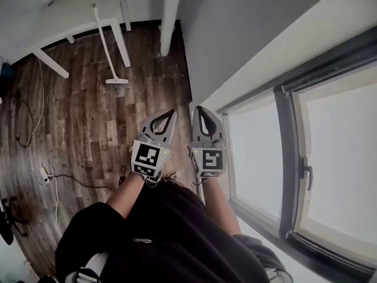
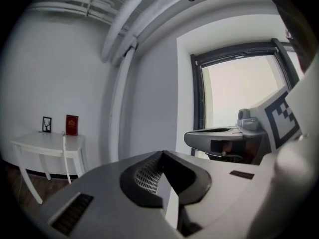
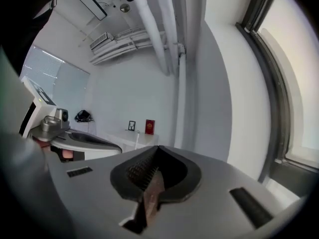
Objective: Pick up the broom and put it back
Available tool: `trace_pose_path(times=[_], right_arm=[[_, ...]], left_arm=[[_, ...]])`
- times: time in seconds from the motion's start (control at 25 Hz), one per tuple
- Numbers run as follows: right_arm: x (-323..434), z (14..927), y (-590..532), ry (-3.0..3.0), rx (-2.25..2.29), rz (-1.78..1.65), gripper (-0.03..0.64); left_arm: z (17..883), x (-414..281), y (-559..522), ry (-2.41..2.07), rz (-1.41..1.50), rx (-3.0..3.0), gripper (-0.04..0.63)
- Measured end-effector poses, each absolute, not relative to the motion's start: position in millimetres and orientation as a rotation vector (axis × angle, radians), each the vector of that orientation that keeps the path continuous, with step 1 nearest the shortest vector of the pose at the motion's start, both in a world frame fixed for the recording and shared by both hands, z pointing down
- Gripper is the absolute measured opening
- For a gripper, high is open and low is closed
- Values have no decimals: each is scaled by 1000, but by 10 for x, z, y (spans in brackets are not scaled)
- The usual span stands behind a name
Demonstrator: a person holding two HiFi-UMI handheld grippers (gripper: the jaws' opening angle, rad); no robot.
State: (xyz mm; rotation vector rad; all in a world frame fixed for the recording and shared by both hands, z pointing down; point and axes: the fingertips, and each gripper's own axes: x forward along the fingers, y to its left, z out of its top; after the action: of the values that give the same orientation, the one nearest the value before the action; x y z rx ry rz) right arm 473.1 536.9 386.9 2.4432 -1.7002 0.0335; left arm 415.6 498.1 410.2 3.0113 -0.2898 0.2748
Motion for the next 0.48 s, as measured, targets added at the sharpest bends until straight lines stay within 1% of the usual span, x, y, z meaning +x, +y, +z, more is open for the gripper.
trace_pose_path(times=[0.2, 0.48], right_arm=[[4283, 3891, 4508, -1929, 2288, 19, 21], [3234, 3975, 3274, -2278, 1936, -19, 21]], left_arm=[[4078, 3619, 4198, -591, 243, 2962, 0], [4145, 2502, 3180, -1072, 223, 2803, 0]])
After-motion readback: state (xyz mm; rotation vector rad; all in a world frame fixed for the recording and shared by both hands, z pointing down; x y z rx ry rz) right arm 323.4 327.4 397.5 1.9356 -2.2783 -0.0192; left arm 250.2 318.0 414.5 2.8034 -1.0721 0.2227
